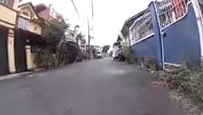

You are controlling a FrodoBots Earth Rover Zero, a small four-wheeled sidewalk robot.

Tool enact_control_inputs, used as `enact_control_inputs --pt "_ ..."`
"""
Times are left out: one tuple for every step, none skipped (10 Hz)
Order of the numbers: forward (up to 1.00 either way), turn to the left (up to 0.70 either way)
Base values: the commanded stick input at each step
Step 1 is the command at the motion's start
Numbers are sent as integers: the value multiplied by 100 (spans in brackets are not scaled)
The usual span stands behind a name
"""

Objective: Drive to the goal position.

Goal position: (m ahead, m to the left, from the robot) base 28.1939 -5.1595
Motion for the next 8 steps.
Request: enact_control_inputs --pt "100 0" --pt "100 0" --pt "100 0" --pt "100 2" --pt "100 0" --pt "100 0" --pt "100 0" --pt "100 0"
